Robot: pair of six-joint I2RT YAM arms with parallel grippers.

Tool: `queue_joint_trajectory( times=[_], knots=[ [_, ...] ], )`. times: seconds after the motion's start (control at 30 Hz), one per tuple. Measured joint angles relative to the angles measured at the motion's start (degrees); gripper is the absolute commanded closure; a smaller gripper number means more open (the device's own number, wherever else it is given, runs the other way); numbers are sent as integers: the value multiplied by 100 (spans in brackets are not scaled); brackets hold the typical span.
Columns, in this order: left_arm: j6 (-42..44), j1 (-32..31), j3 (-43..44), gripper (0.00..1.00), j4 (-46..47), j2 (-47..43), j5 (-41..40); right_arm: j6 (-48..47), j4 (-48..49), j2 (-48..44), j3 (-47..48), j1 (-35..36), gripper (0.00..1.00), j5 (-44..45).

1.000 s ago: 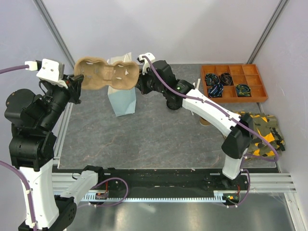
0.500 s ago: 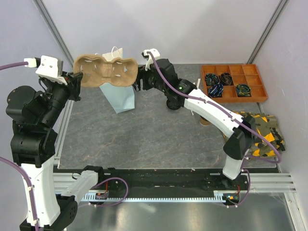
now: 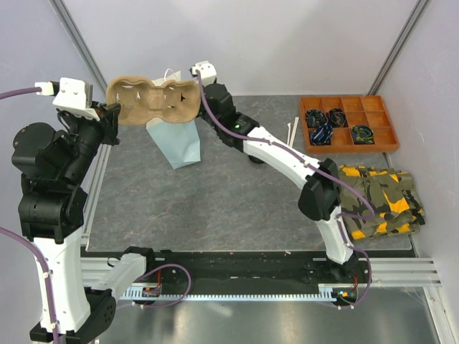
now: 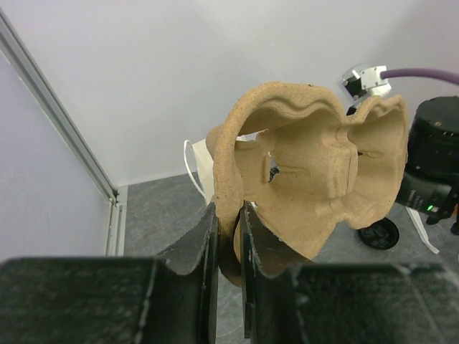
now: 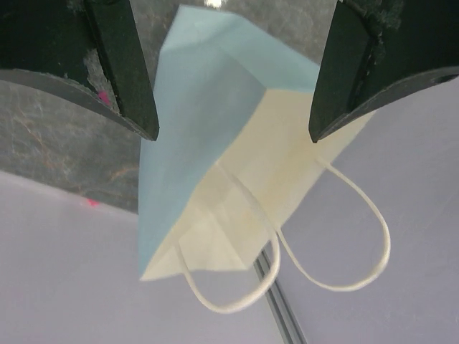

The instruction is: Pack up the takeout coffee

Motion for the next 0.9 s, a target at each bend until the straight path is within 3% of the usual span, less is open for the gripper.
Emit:
queue_joint_trajectory(
  times=[0.17,0.53,0.77,0.87,0.9],
  knots=[
    [0,22,2,98,81,7,-74,-328,544,557,490,214,9,468],
    [2,37,133,98,66,42,-177,-863,2002,1156,542,190,23,1008],
    [9,37,142,98,72,31,-284,-1014,2566,1410,514,168,22,1005],
    [9,37,142,98,76,20,-328,-1119,2909,1410,407,157,35,885],
    [9,37,142,98,79,17,-343,-1174,2990,1410,363,157,43,859]
  ],
)
